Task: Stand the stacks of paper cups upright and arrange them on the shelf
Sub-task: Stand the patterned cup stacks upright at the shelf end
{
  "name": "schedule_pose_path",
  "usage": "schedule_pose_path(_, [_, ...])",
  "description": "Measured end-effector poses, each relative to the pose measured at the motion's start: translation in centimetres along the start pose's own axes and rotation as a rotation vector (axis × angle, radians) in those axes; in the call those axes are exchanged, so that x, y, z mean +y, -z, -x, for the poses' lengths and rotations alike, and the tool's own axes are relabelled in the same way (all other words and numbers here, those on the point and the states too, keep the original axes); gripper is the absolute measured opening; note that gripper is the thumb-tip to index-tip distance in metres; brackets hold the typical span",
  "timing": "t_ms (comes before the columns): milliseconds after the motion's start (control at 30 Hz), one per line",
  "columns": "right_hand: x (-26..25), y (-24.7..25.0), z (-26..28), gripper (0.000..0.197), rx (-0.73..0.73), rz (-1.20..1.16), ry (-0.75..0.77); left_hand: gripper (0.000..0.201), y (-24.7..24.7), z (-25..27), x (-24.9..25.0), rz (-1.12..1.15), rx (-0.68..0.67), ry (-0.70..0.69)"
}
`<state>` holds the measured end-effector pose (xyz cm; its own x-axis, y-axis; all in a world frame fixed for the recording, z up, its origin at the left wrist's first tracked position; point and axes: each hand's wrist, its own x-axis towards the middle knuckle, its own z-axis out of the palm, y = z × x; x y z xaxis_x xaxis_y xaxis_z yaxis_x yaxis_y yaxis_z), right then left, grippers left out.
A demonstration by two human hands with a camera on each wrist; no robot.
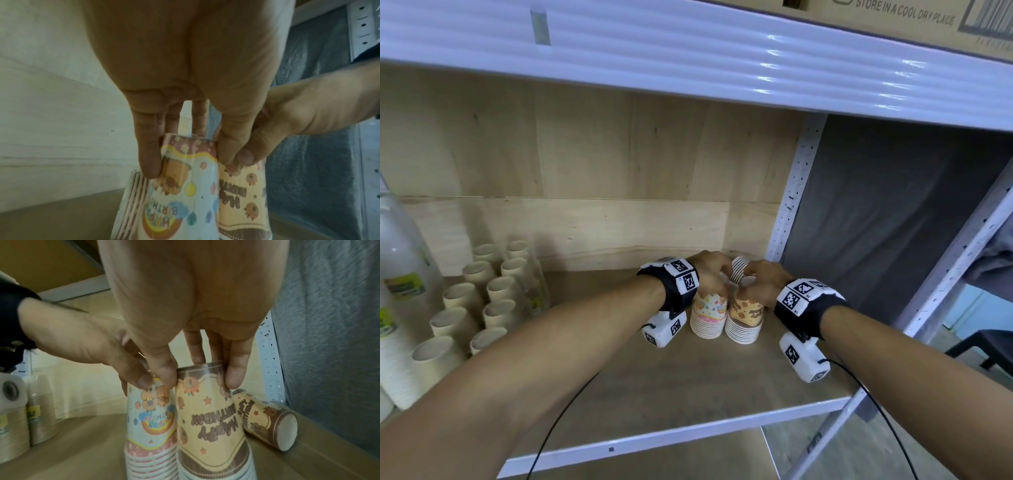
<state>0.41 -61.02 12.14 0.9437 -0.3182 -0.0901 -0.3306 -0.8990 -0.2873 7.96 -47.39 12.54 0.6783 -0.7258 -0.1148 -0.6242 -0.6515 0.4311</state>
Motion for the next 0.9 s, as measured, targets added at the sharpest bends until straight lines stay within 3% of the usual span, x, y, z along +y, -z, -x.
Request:
schedule_pose_path(133, [-0.4, 0.3, 0.2, 0.043, -0.029, -0.02, 0.014, 0.042, 0.4, 0.2, 0.4, -0.042, -0.024, 0.016])
schedule_pose_path(333, [-1.3, 0.5, 0.3, 0.017, -0.036, 0.041, 0.045, 0.043, 1.1, 0.9, 0.3, -0.105, -0.064, 0.038])
schedule_pose_path(467, [-1.4, -0.4, -1.1, 0.046, -0.039, 0.021, 0.07, 0.043, 1.7, 1.4, -0.3, -0.152, -0.102, 0.062])
schedule_pose_path(600, [-3.0, -0.6, -0.7, 0.033, -0.023, 0.064, 0.126, 0.044, 2.6, 2.3, -1.2, -0.222, -0.127, 0.098])
schedule_pose_path(900, [-6.8, -1.5, -0.8, 0.032, -0.06, 0.012, 0.23, 0.049, 4.9, 5.4, -4.0, -0.33, -0.189, 0.217])
